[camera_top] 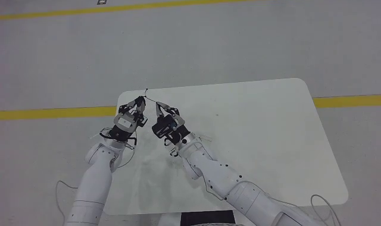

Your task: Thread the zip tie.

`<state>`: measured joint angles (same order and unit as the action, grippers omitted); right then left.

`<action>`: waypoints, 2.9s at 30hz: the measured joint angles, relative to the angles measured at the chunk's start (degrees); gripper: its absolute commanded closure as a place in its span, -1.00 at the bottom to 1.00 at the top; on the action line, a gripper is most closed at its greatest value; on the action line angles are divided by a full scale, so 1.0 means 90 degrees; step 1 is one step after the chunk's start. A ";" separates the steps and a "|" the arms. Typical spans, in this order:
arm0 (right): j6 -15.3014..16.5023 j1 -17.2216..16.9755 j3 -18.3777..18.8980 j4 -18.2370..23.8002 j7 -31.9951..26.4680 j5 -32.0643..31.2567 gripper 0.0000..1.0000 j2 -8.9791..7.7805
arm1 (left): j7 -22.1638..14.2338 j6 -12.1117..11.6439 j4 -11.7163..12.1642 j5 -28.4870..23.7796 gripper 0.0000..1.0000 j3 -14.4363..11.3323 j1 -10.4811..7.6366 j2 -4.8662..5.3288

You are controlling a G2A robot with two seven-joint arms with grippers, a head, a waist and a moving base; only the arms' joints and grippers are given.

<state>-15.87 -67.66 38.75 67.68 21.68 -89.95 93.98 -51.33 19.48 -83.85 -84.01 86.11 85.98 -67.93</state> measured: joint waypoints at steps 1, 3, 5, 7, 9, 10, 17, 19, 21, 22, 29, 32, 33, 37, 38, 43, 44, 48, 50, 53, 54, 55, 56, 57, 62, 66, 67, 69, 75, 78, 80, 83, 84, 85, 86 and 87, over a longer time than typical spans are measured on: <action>0.0003 -0.0008 0.0000 0.0000 -0.0012 0.0000 1.00 -0.0011 | 0.0000 0.0000 0.0000 0.0000 1.00 0.0000 0.0000 0.0000; 0.0007 -0.0027 -0.0003 0.0000 -0.0042 0.0000 1.00 -0.0035 | 0.0000 0.0000 0.0000 0.0000 1.00 0.0000 0.0000 0.0000; 0.0007 -0.0044 -0.0010 0.0002 -0.0065 0.0000 1.00 -0.0051 | 0.0000 0.0000 0.0000 0.0000 1.00 0.0000 0.0000 0.0000; 0.0011 -0.0057 -0.0019 -0.0006 -0.0086 0.0000 1.00 -0.0065 | 0.0000 0.0000 0.0000 0.0000 1.00 0.0000 0.0000 0.0000; 0.0012 -0.0067 -0.0025 -0.0023 -0.0100 0.0000 1.00 -0.0075 | 0.0000 0.0000 0.0000 0.0000 1.00 0.0000 0.0000 0.0000; 0.0012 -0.0073 -0.0026 -0.0032 -0.0109 0.0000 1.00 -0.0078 | 0.0000 0.0000 0.0000 0.0000 1.00 0.0000 0.0000 0.0000; -0.0006 -0.0104 -0.0050 -0.0101 -0.0151 0.0000 1.00 -0.0083 | 0.0000 0.0000 0.0000 0.0000 1.00 0.0000 0.0000 0.0000; -0.0017 -0.0120 -0.0057 -0.0108 -0.0165 0.0000 1.00 -0.0088 | 0.0000 0.0000 0.0000 0.0000 1.00 0.0000 0.0000 0.0000; -0.0028 -0.0135 -0.0064 -0.0109 -0.0179 0.0000 1.00 -0.0096 | 0.0000 0.0000 0.0000 0.0000 1.00 0.0000 0.0000 0.0000; -0.0034 -0.0140 -0.0067 -0.0108 -0.0185 0.0000 1.00 -0.0100 | 0.0000 0.0000 0.0000 0.0000 1.00 0.0000 0.0000 0.0000; -0.0138 -0.0178 -0.0091 -0.0047 -0.0278 0.0000 -1.00 -0.0140 | 0.0000 0.0000 0.0000 0.0000 1.00 0.0000 0.0000 0.0000; -0.0306 -0.0243 -0.0029 0.0074 -0.0325 0.0000 -1.00 -0.0200 | 0.0000 0.0000 0.0000 0.0000 1.00 0.0000 0.0000 0.0000; -0.0357 -0.0272 0.0016 0.0116 -0.0333 0.0000 -1.00 -0.0228 | 0.0000 0.0000 0.0000 0.0000 1.00 0.0000 0.0000 0.0000; -0.0381 -0.0532 0.0415 0.0513 -0.0253 0.0046 -1.00 -0.0392 | 0.0000 0.0000 0.0000 0.0000 1.00 0.0000 0.0000 0.0000; -0.0319 -0.0635 0.0551 0.0666 -0.0226 0.0114 -1.00 -0.0434 | 0.0000 0.0000 0.0000 0.0000 1.00 0.0000 0.0000 0.0000; 0.0788 -0.1194 0.1351 0.1690 -0.0390 0.0777 -1.00 -0.0676 | 0.0000 0.0000 0.0000 0.0000 1.00 0.0000 0.0000 0.0000; 0.0991 -0.1271 0.1482 0.1857 -0.0462 0.0810 -1.00 -0.0720 | 0.0000 0.0000 0.0000 0.0000 1.00 0.0000 0.0000 0.0000; 0.1797 -0.1599 0.1972 0.2552 -0.0920 0.1151 -1.00 -0.0865 | 0.0000 0.0000 0.0000 0.0000 1.00 0.0000 0.0000 0.0000; 0.2065 -0.1671 0.2061 0.2683 -0.1113 0.1491 -1.00 -0.0884 | 0.0000 0.0000 0.0000 0.0000 1.00 0.0000 0.0000 0.0000; 0.2037 -0.1670 0.2060 0.2678 -0.1092 0.1460 -1.00 -0.0883 | 0.0000 0.0000 0.0000 0.0000 1.00 0.0000 0.0000 0.0000; 0.2028 -0.1668 0.2058 0.2675 -0.1086 0.1440 -1.00 -0.0883 | 0.0000 0.0000 0.0000 0.0000 1.00 0.0000 0.0000 0.0000; 0.2027 -0.1668 0.2058 0.2675 -0.1086 0.1438 -1.00 -0.0883 | 0.0000 0.0000 0.0000 0.0000 1.00 0.0000 0.0000 0.0000; 0.2027 -0.1668 0.2057 0.2675 -0.1086 0.1439 -1.00 -0.0883 | 0.0000 0.0000 0.0000 0.0000 1.00 0.0000 0.0000 0.0000; 0.2028 -0.1668 0.2058 0.2675 -0.1086 0.1440 -1.00 -0.0883 | 0.0000 0.0000 0.0000 0.0000 1.00 0.0000 0.0000 0.0000; 0.2116 -0.1742 0.2148 0.2784 -0.1080 0.1836 -1.00 -0.0878 | 0.0000 0.0000 0.0000 0.0000 1.00 0.0000 0.0000 0.0000; 0.2531 -0.1922 0.2612 0.3055 -0.1230 0.2944 -1.00 -0.0931 | 0.0000 0.0000 0.0000 0.0000 1.00 0.0000 0.0000 0.0000; 0.2669 -0.1954 0.2720 0.3124 -0.1329 0.3141 -1.00 -0.0950 | 0.0000 0.0000 0.0000 0.0000 1.00 0.0000 0.0000 0.0000; 0.2895 -0.2044 0.2984 0.3311 -0.1477 0.3584 -1.00 -0.0988 | 0.0000 0.0000 0.0000 0.0000 1.00 0.0000 0.0000 0.0000; 0.3121 -0.2288 0.3370 0.3664 -0.1848 0.4556 -1.00 -0.1044 | 0.0000 0.0000 0.0000 0.0000 1.00 0.0000 0.0000 0.0000; 0.3120 -0.2285 0.3364 0.3660 -0.1843 0.4506 -1.00 -0.1044 | 0.0000 0.0000 0.0000 0.0000 1.00 0.0000 0.0000 0.0000; 0.3118 -0.2284 0.3363 0.3659 -0.1841 0.4498 -1.00 -0.1044 | 0.0000 0.0000 0.0000 0.0000 1.00 0.0000 0.0000 0.0000; 0.3117 -0.2284 0.3363 0.3659 -0.1841 0.4500 -1.00 -0.1044 | 0.0000 0.0000 0.0000 0.0000 1.00 0.0000 0.0000 0.0000; 0.3117 -0.2284 0.3363 0.3659 -0.1841 0.4501 -1.00 -0.1044 | 0.0000 0.0000 0.0000 0.0000 1.00 0.0000 0.0000 0.0000; 0.3117 -0.2284 0.3364 0.3659 -0.1841 0.4501 -1.00 -0.1044 | 0.0000 0.0000 0.0000 0.0000 1.00 0.0000 0.0000 0.0000; 0.3117 -0.2284 0.3364 0.3659 -0.1841 0.4501 -1.00 -0.1044 | 0.0000 0.0000 0.0000 0.0000 1.00 0.0000 0.0000 0.0000; 0.3117 -0.2284 0.3364 0.3659 -0.1841 0.4501 -1.00 -0.1044 | 0.0000 0.0000 0.0000 0.0000 1.00 0.0000 0.0000 0.0000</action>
<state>12.18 -88.21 69.02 100.61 5.11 -49.44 84.58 -51.33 19.48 -83.85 -84.01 86.11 85.98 -67.93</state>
